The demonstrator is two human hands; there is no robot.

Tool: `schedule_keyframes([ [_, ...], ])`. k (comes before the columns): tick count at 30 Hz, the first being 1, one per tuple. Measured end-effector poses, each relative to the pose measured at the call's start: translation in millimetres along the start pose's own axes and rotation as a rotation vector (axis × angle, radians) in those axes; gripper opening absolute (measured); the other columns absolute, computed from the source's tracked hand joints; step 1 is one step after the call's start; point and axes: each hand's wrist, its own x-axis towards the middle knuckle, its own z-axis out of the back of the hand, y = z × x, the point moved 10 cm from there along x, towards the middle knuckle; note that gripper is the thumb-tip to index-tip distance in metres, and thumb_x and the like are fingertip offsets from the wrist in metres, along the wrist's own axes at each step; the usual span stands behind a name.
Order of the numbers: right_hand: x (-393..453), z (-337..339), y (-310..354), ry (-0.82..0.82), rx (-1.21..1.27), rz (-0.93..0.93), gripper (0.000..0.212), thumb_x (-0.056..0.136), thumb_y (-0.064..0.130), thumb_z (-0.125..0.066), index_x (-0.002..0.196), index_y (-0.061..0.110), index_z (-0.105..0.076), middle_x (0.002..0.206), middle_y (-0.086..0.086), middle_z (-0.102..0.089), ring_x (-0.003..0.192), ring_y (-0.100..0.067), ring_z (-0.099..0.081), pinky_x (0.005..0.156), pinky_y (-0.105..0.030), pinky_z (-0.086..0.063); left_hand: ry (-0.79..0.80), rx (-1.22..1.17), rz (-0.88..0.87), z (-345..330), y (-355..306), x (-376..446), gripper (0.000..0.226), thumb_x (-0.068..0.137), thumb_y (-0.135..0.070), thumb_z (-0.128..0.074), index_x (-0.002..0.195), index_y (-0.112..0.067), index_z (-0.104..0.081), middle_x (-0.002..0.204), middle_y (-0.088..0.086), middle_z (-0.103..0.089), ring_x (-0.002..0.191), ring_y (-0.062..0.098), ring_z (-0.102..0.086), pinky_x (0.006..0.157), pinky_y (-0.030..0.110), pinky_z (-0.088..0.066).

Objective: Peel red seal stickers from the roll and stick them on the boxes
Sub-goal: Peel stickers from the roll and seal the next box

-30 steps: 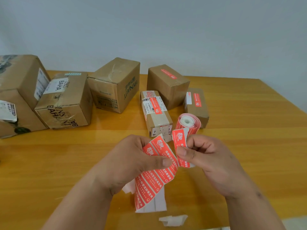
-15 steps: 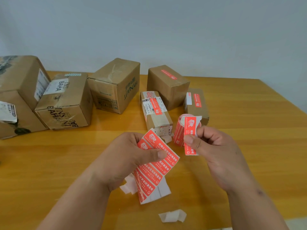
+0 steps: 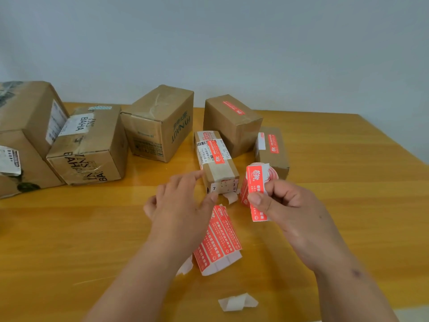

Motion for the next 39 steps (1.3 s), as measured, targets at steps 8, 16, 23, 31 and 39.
schedule_keyframes([
  [8,-6,-35,2,0.258,-0.073,-0.039,0.028,0.083,0.03,-0.07,0.06,0.024,-0.055,0.063,0.007,-0.061,0.062,-0.006,-0.057,0.06,-0.022,-0.044,0.274,-0.7,-0.145,30,-31,-17,0.027,0.078,-0.048,-0.063,0.098,-0.029,-0.067,0.092,-0.01,-0.073,0.081,0.006,-0.071,0.06,0.013,-0.053],
  [16,-14,-40,12,0.302,0.042,0.024,0.029,0.086,0.045,-0.063,0.076,0.019,-0.067,0.07,0.004,-0.066,0.067,-0.008,-0.061,0.066,-0.024,-0.045,0.176,-0.89,-0.036,32,-8,-12,0.014,0.077,-0.027,-0.067,0.085,-0.016,-0.07,0.073,-0.006,-0.071,0.072,0.006,-0.069,0.057,0.011,-0.049],
  [23,-11,-38,7,0.211,0.09,-0.046,0.022,0.089,0.03,-0.064,0.071,0.016,-0.067,0.067,0.004,-0.066,0.062,-0.005,-0.059,0.066,-0.025,-0.043,-0.193,-0.288,-0.199,65,-19,-23,0.02,0.075,-0.052,-0.061,0.085,-0.037,-0.051,0.092,-0.019,-0.058,0.088,0.002,-0.058,0.079,0.02,-0.048],
  [31,-6,-33,6,0.104,0.258,-0.065,0.02,0.083,0.028,-0.065,0.067,0.018,-0.07,0.063,0.0,-0.063,0.062,-0.012,-0.057,0.066,-0.032,-0.044,0.076,-0.25,-0.33,40,-45,-33,0.017,0.074,-0.059,-0.062,0.078,-0.043,-0.061,0.086,-0.029,-0.062,0.101,-0.018,-0.046,0.099,0.033,-0.036],
  [39,-7,-38,7,0.17,0.342,-0.073,0.015,0.074,0.027,-0.066,0.075,0.015,-0.074,0.072,-0.01,-0.071,0.071,-0.02,-0.068,0.077,-0.038,-0.051,0.187,-0.352,-0.226,28,-31,-28,0.029,0.063,-0.064,-0.063,0.086,-0.046,-0.063,0.09,-0.026,-0.064,0.103,0.015,-0.058,0.074,0.035,-0.057],
])
